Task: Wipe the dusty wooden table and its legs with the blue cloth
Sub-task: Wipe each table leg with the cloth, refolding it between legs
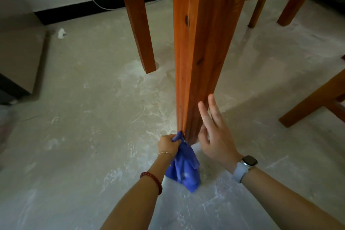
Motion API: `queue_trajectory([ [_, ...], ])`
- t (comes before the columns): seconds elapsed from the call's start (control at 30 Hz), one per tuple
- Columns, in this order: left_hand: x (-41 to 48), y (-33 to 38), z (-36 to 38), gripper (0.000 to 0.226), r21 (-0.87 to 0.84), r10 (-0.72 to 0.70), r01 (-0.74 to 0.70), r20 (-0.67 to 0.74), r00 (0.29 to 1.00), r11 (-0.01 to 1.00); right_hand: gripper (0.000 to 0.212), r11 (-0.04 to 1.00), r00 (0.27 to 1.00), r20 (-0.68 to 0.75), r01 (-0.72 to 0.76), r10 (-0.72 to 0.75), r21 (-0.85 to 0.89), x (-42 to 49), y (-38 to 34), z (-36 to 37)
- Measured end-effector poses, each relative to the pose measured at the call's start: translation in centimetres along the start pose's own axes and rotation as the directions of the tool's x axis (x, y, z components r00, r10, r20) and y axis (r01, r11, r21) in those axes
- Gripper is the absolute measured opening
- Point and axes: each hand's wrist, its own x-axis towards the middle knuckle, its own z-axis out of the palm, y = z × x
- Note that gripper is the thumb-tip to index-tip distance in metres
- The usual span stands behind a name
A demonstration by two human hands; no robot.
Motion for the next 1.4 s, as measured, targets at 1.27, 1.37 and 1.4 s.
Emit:
queue_trajectory([
  [1.27,-9.0,4.9,-9.1,0.030,-0.349,0.378,-0.416,-0.175,0.909,0.839,0.027,0.103,0.471,0.780,-0.875,0.412,0.474,-1.6,-2.8,-2.8],
  [1.37,-10.1,5.6,-7.9,0.032,-0.170,0.584,-0.593,-0.105,0.805,0.787,0.018,-0.048,0.436,0.708,-0.833,0.555,0.551,-1.2,-2.0,-3.8],
  [1.4,-10.4,6.0,-7.1,0.031,-0.118,0.640,-0.642,-0.061,0.766,0.758,0.016,-0.118,0.397,0.717,-0.826,0.573,0.551,-1.3,-1.7,-4.3],
])
